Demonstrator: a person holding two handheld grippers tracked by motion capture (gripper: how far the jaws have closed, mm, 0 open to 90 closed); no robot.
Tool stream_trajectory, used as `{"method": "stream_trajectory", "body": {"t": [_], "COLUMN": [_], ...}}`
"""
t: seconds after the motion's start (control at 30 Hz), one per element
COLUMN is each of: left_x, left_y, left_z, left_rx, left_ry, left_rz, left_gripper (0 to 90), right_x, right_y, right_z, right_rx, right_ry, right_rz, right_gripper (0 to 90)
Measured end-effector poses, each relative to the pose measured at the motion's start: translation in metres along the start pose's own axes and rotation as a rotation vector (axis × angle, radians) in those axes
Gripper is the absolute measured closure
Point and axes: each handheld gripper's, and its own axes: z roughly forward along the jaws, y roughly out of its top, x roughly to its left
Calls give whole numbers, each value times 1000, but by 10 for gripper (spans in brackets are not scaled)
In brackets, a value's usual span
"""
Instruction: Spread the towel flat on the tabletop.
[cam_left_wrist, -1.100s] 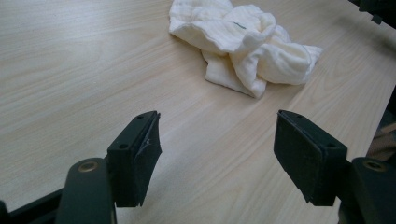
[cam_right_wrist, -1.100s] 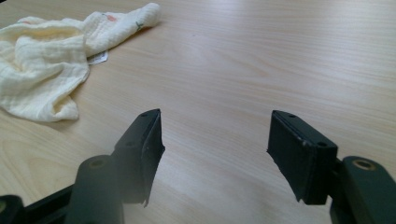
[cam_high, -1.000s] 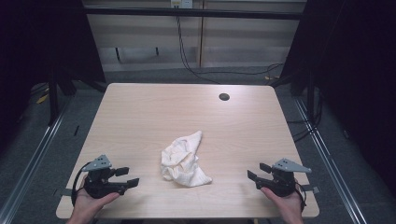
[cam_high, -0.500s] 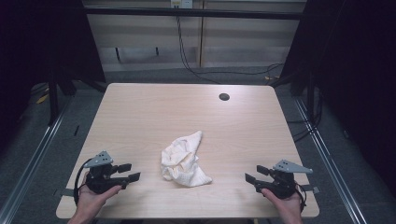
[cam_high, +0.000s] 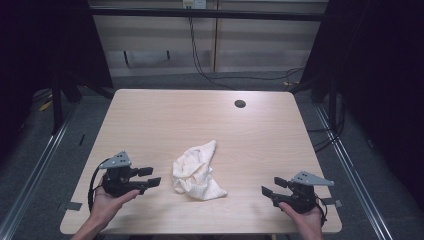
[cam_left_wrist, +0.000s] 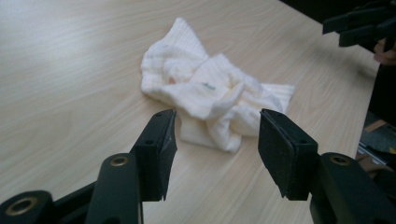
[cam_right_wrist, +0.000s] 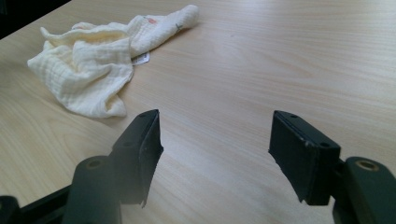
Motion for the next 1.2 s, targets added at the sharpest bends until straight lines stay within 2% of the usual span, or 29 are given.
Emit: {"method": "stream_trajectory", "body": {"t": [0.07,0.13,0.17,0.2,0.27,0.3,0.33,0.4,0.47,0.57,0.6,0.63,0.67,0.7,0.73,0.77,0.8,0.87,0.93,0.97,1.03,1.07,1.1,1.13,1.17,1.2], "left_x": [0,-1,-1,0,1,2,4,4,5,5,4,4,4,3,-2,-3,-3,-7,-6,-6,-2,-2,2,2,2,3], "left_y": [4,14,14,20,23,26,33,39,44,53,55,57,57,59,63,65,65,66,63,63,54,54,46,46,41,39], "left_z": [1,4,4,5,7,9,13,17,22,29,32,35,35,37,43,47,47,58,68,68,79,79,87,87,94,97], "left_rx": [-5,-31,-31,-75,-81,-81,-68,-68,-64,-44,-42,-34,-34,-24,1,11,11,34,49,49,54,54,56,56,109,114], "left_ry": [-1,27,27,30,24,24,-3,8,-18,-23,-34,-63,-63,-87,-68,-77,-77,-82,-88,-88,-76,-76,-84,-84,-54,-49], "left_rz": [3,18,18,10,7,18,21,29,27,30,27,26,26,33,70,79,79,92,81,81,54,54,12,12,47,39], "left_gripper": [445,437,431,429,437,439,437,437,437,417,415,414,411,411,405,401,395,386,376,367,361,343,334,348,341,335], "right_x": [1,3,3,3,2,2,2,2,3,3,3,3,3,3,4,4,4,4,4,4,5,5,5,5,5,6], "right_y": [0,0,0,0,-1,-1,-1,-1,-1,-1,-1,-1,-1,-1,-1,-1,-1,-1,-1,-1,-1,-1,-1,-1,-1,-1], "right_z": [0,-1,-1,-1,0,0,1,2,2,2,2,3,3,3,3,4,4,4,4,4,4,4,4,4,5,6], "right_rx": [0,3,3,5,7,10,14,15,20,24,26,26,28,28,29,32,32,36,35,35,38,38,37,37,39,43], "right_ry": [-4,5,4,9,12,15,17,21,23,20,18,19,21,21,21,24,24,25,24,24,24,24,23,23,29,28], "right_rz": [-4,-11,-17,-18,-12,-12,-14,-14,-15,-16,-16,-17,-17,-17,-23,-23,-23,-23,-24,-24,-27,-27,-28,-28,-33,-40], "right_gripper": [338,337,334,333,333,333,332,332,325,321,321,321,321,321,321,321,321,321,321,321,321,321,322,322,322,322]}}
